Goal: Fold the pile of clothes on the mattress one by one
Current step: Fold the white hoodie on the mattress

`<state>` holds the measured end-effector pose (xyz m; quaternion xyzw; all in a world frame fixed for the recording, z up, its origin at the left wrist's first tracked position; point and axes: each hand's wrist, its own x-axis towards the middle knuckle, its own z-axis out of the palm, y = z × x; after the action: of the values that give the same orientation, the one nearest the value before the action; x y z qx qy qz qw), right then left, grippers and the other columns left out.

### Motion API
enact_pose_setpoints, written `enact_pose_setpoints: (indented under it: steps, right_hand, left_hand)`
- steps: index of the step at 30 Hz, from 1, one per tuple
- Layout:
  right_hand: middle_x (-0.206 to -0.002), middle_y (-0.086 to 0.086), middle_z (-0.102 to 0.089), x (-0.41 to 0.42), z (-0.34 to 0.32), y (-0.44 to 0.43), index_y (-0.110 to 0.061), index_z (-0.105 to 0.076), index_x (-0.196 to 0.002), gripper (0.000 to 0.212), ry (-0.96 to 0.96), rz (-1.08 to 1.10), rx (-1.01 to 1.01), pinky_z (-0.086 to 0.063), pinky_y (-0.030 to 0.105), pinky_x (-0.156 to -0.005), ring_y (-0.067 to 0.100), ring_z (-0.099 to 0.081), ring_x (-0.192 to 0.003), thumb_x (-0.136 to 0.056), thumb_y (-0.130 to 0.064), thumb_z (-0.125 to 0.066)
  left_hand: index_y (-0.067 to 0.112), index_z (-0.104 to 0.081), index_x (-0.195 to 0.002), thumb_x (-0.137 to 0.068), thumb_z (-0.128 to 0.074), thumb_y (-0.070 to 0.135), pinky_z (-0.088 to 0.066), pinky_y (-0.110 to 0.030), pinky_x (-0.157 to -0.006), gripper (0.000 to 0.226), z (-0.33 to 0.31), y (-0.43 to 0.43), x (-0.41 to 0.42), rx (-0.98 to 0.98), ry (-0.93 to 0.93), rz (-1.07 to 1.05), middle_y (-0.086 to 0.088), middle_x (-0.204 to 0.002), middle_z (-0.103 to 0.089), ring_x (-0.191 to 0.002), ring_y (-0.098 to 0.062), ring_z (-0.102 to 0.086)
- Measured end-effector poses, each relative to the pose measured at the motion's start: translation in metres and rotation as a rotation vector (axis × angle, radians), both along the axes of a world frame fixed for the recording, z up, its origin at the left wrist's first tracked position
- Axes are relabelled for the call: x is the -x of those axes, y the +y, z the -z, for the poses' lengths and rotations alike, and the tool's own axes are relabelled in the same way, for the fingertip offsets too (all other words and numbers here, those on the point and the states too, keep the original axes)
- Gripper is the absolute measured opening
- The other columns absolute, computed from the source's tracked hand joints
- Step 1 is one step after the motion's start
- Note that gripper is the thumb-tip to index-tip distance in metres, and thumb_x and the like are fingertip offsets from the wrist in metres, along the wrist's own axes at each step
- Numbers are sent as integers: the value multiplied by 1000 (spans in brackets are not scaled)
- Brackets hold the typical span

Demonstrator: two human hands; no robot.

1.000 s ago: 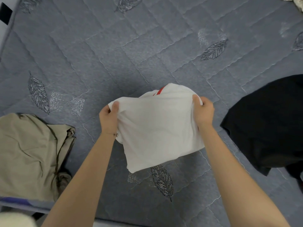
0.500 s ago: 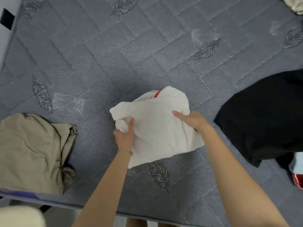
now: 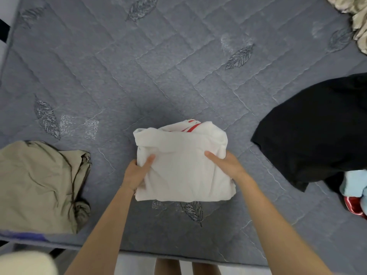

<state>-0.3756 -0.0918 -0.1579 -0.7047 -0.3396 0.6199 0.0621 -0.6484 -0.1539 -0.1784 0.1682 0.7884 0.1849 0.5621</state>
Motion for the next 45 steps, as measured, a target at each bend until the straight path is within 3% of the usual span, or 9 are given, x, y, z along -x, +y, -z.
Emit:
enact_pose_setpoints:
  steps: [4, 6, 8, 12, 24, 29, 34, 40, 45]
  right_hand:
    - [-111, -9, -69, 2, 0, -3, -28, -62, -120, 58, 102, 32, 70, -53, 30, -84, 11, -65, -100, -69, -50, -81]
    - [-113, -5, -69, 2, -3, -3, -25, -62, -117, 56, 120, 56, 119, -53, 33, -85, 15, -65, -100, -69, -46, -83]
    - [-106, -4, -68, 4, -14, -3, -23, -62, -109, 41, 129, 78, 137, -52, 26, -72, 12, -64, -93, -75, -35, -81]
    - [-102, -2, -68, 14, -46, -8, -21, -63, -102, 36, 103, 93, 116, -49, 25, -65, 14, -65, -89, -74, -34, -82]
    - [-86, -9, -65, 134, -156, -41, -22, -62, -86, 16, 168, 74, -79, -47, 12, -51, 2, -61, -74, -81, -23, -77]
    - [-89, -7, -66, 199, -160, -75, -22, -60, -85, 20, 138, 116, -117, -51, 21, -65, 6, -62, -79, -79, -25, -78]
    - [-93, -6, -66, 273, -171, -116, -19, -61, -96, 27, 140, 152, -110, -49, 24, -63, 9, -64, -83, -78, -28, -79]
    - [-90, -5, -67, 369, -169, -146, -21, -62, -89, 22, 183, 187, -105, -49, 23, -60, 9, -64, -79, -77, -25, -80]
    - [-86, -5, -65, 425, -141, -155, -20, -61, -83, 19, 213, 270, -75, -51, 19, -57, 8, -63, -75, -79, -17, -79]
  left_hand:
    - [30, -54, -128, -66, -72, 70, -48, -37, -99, 76, -6, -12, -8, -88, -199, 107, 12, -120, -65, -111, -11, -61]
    - [27, -55, -127, -71, -79, 52, -53, -27, -88, 66, -12, -13, -15, -160, -211, 67, 12, -117, -66, -105, -7, -63]
    - [26, -58, -119, -76, -79, 34, -52, -15, -71, 49, -25, -14, -20, -188, -190, 20, 12, -110, -67, -98, -4, -64]
    - [32, -58, -104, -80, -77, 25, -48, -8, -56, 32, -61, -24, -15, -224, -175, -58, 17, -99, -64, -86, 3, -61]
    - [24, -61, -112, -76, -80, 32, -52, -30, -79, 42, -154, -68, 91, -321, -66, -254, 10, -103, -67, -93, -9, -64]
    - [21, -60, -118, -77, -79, 36, -51, -34, -85, 48, -158, -94, 158, -342, -36, -226, 6, -110, -67, -99, -14, -63]
    - [19, -58, -124, -74, -80, 37, -50, -34, -91, 58, -168, -130, 238, -372, -36, -229, 7, -116, -65, -105, -15, -61]
    - [24, -54, -112, -80, -77, 28, -42, -13, -66, 39, -171, -161, 332, -350, -22, -257, 19, -97, -59, -86, 0, -56]
    - [12, -58, -126, -77, -79, 33, -52, -32, -85, 57, -148, -159, 389, -300, 15, -218, 1, -118, -65, -104, -18, -62]
